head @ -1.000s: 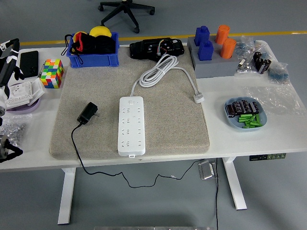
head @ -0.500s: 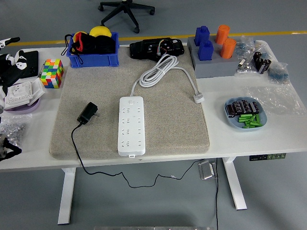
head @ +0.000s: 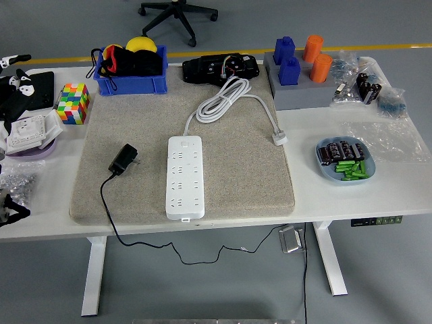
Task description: Pull the plug out,throw it away,press the button
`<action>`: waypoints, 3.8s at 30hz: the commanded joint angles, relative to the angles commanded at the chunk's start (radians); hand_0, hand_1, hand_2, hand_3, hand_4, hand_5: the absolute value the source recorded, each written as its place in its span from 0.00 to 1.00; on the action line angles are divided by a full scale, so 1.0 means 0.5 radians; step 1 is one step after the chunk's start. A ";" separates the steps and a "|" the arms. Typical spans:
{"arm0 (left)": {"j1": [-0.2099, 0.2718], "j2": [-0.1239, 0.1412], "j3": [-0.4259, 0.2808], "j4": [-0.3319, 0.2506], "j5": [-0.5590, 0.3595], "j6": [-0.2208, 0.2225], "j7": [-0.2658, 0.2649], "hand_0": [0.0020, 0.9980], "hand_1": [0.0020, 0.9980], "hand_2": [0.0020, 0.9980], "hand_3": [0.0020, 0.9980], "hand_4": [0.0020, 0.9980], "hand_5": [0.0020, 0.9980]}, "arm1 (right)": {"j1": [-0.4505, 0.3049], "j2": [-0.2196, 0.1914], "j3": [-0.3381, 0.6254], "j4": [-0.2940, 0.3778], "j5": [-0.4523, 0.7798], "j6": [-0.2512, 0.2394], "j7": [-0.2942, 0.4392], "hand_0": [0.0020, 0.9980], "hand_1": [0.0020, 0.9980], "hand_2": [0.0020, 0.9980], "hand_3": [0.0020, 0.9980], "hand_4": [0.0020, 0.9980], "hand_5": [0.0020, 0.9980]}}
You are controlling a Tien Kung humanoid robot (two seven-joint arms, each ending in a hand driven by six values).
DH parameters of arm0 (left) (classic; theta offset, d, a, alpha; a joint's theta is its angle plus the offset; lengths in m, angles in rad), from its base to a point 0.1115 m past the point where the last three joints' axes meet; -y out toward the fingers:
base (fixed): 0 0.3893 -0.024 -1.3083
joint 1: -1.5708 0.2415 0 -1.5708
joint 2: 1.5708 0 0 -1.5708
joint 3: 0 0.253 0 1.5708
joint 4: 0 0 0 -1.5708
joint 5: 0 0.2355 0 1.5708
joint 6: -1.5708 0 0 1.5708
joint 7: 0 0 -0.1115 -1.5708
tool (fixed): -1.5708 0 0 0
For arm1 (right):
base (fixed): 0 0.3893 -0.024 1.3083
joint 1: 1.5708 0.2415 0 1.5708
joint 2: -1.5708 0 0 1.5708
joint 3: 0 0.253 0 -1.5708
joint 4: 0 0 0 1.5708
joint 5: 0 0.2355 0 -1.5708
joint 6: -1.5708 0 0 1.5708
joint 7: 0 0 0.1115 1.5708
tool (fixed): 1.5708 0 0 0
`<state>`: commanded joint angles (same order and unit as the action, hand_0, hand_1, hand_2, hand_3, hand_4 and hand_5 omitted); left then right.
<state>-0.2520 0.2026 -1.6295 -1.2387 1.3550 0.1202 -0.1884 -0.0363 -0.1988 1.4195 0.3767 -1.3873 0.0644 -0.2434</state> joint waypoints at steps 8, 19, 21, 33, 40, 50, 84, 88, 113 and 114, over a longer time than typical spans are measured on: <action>-0.003 0.003 0.014 0.012 0.057 -0.050 0.020 0.03 0.03 0.08 0.70 0.70 0.00 | 0.003 0.002 0.002 0.000 -0.001 0.001 0.000 0.79 0.75 0.74 0.75 0.80 0.79; -0.004 0.002 0.024 0.031 -0.016 -0.142 0.054 0.06 0.04 0.13 0.87 1.00 1.00 | 0.003 0.003 0.002 0.000 0.000 0.002 0.000 0.79 0.75 0.74 0.75 0.80 0.78; -0.002 0.002 0.023 0.032 -0.036 -0.154 0.064 0.06 0.04 0.13 0.87 1.00 1.00 | 0.002 0.003 0.002 0.000 0.001 0.002 0.001 0.79 0.75 0.74 0.75 0.80 0.78; -0.004 0.000 0.026 0.040 -0.083 -0.212 0.123 0.72 0.73 0.72 0.91 0.97 1.00 | 0.004 0.002 0.001 0.001 0.002 0.002 0.001 0.79 0.75 0.74 0.75 0.80 0.78; -0.008 -0.001 0.024 0.039 -0.113 -0.200 0.110 0.88 0.91 0.88 0.96 0.95 1.00 | 0.007 0.001 0.005 -0.001 0.000 0.001 0.001 0.79 0.75 0.74 0.75 0.80 0.78; -0.010 0.008 0.031 0.030 -0.148 -0.176 0.103 0.88 0.89 0.88 0.98 0.92 1.00 | 0.017 -0.010 -0.012 -0.001 0.003 0.002 0.001 0.79 0.75 0.74 0.75 0.80 0.78; -0.005 0.071 0.103 -0.034 -0.132 -0.171 0.117 0.83 0.80 0.84 0.97 0.88 1.00 | 0.055 -0.065 -0.117 -0.004 0.019 0.002 -0.001 0.79 0.75 0.74 0.75 0.80 0.78; -0.004 0.076 0.111 -0.039 -0.130 -0.170 0.120 0.83 0.80 0.84 0.97 0.88 1.00 | 0.056 -0.068 -0.126 -0.003 0.022 0.002 -0.001 0.79 0.75 0.74 0.75 0.80 0.78; -0.001 0.080 0.118 -0.045 -0.137 -0.173 0.123 0.81 0.77 0.82 0.97 0.87 1.00 | 0.041 -0.076 -0.137 -0.003 0.020 0.002 -0.002 0.79 0.75 0.74 0.75 0.80 0.78; -0.002 0.080 0.116 -0.046 -0.138 -0.173 0.123 0.81 0.77 0.82 0.97 0.87 1.00 | 0.043 -0.076 -0.137 -0.003 0.019 0.002 -0.002 0.79 0.75 0.74 0.75 0.80 0.78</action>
<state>-0.2530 0.2428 -1.5715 -1.2615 1.2860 0.0338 -0.1271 -0.0148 -0.2370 1.3512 0.3751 -1.3776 0.0655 -0.2443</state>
